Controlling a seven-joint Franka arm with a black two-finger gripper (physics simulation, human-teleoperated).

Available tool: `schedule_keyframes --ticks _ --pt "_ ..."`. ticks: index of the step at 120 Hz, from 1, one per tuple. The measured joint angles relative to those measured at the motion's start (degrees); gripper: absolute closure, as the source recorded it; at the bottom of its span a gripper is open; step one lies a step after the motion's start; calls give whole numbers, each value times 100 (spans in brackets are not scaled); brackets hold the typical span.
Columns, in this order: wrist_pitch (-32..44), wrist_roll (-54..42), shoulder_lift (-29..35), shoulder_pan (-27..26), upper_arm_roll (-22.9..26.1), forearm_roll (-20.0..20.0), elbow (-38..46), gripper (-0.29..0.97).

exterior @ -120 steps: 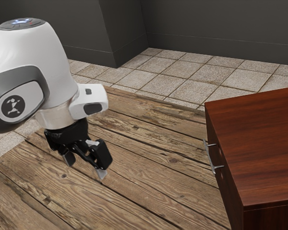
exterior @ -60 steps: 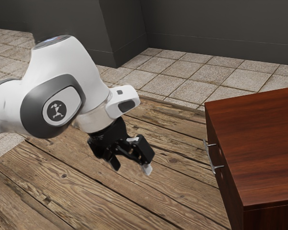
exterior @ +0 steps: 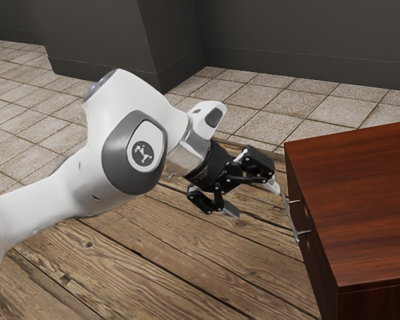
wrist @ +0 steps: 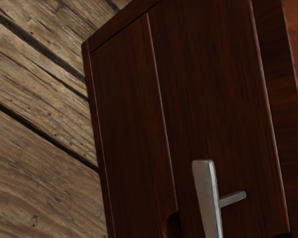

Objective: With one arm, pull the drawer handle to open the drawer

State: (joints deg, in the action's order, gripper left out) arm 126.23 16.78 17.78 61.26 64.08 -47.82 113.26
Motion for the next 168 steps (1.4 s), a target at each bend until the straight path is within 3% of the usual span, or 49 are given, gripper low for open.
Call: schedule_keyframes --ticks 30,96,148,168 --pt "-2 233 -370 34 219 325 31 0" --pt "339 600 -901 30 517 573 -38 0" --pt "379 978 -805 -14 540 723 211 0" --pt "278 1082 -458 171 540 741 235 0"
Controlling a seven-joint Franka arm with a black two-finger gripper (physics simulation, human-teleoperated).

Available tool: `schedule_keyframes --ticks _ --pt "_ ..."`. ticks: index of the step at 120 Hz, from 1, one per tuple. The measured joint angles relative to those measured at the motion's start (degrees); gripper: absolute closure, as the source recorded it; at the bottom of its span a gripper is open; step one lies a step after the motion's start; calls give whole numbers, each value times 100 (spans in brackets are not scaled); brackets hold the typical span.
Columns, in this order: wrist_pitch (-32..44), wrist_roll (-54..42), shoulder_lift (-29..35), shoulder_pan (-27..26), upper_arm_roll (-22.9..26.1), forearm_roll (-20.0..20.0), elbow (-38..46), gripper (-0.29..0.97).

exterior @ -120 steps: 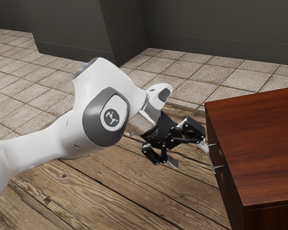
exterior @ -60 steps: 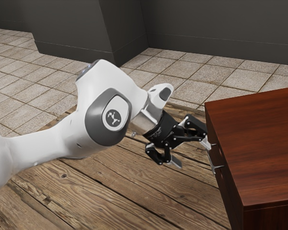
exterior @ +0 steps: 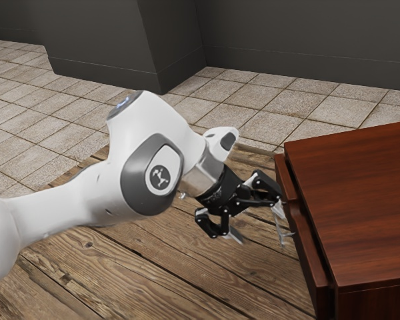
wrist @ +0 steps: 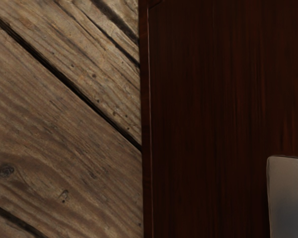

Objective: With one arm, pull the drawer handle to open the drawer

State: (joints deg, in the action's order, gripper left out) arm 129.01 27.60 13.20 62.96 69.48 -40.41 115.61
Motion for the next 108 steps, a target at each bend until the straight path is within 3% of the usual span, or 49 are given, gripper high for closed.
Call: schedule_keyframes --ticks 71,108 --pt "-269 423 248 92 -36 263 110 0" --pt "-274 406 308 72 -68 134 -102 0"
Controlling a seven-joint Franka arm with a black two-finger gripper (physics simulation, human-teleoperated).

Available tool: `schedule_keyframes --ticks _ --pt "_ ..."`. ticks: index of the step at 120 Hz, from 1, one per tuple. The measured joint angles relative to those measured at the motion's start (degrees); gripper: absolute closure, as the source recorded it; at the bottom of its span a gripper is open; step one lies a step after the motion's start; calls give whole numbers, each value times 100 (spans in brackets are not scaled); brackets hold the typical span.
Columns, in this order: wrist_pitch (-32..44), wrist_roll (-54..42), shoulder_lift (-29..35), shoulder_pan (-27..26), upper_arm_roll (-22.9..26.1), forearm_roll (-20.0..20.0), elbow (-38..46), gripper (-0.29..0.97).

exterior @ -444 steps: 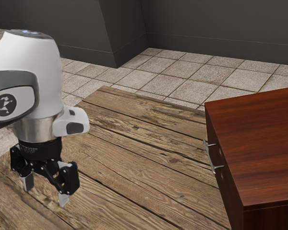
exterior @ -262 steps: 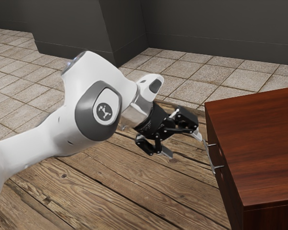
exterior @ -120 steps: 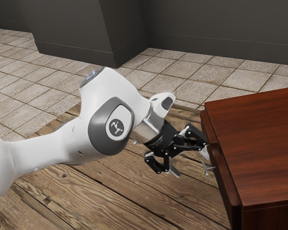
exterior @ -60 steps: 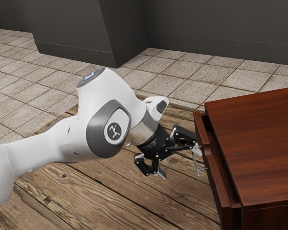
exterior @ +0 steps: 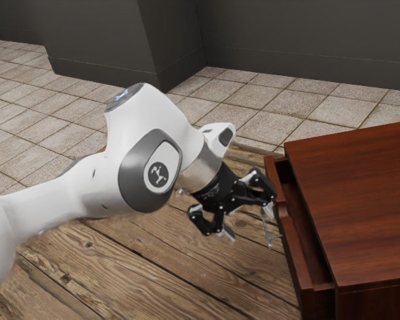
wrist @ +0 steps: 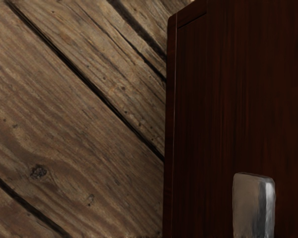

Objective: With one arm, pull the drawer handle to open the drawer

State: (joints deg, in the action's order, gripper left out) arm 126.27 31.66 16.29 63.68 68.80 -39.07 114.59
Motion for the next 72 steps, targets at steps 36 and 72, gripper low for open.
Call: schedule_keyframes --ticks 36,72 --pt "34 -263 65 19 -9 -258 -11 0" --pt "-93 -246 230 -307 -151 -145 125 0"
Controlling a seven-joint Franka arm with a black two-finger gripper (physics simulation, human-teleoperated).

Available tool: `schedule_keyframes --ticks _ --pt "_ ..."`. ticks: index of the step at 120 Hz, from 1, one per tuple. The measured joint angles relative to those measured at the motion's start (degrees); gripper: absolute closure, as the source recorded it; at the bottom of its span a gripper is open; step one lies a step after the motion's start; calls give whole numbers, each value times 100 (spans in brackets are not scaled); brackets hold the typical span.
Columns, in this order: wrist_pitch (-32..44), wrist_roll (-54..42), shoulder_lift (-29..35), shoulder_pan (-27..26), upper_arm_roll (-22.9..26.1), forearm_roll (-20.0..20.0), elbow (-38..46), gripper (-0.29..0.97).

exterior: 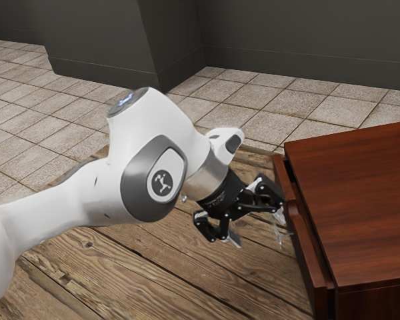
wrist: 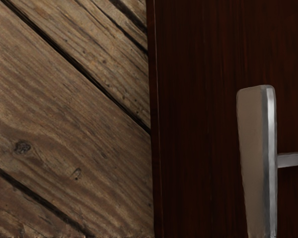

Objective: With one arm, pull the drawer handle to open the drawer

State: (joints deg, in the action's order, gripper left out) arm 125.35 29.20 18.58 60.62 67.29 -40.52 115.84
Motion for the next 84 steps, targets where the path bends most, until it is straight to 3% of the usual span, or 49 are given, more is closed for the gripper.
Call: schedule_keyframes --ticks 41,84 --pt "-98 90 335 -1384 -1417 31 575 0" --pt "-121 173 591 -2184 -2431 158 991 0"
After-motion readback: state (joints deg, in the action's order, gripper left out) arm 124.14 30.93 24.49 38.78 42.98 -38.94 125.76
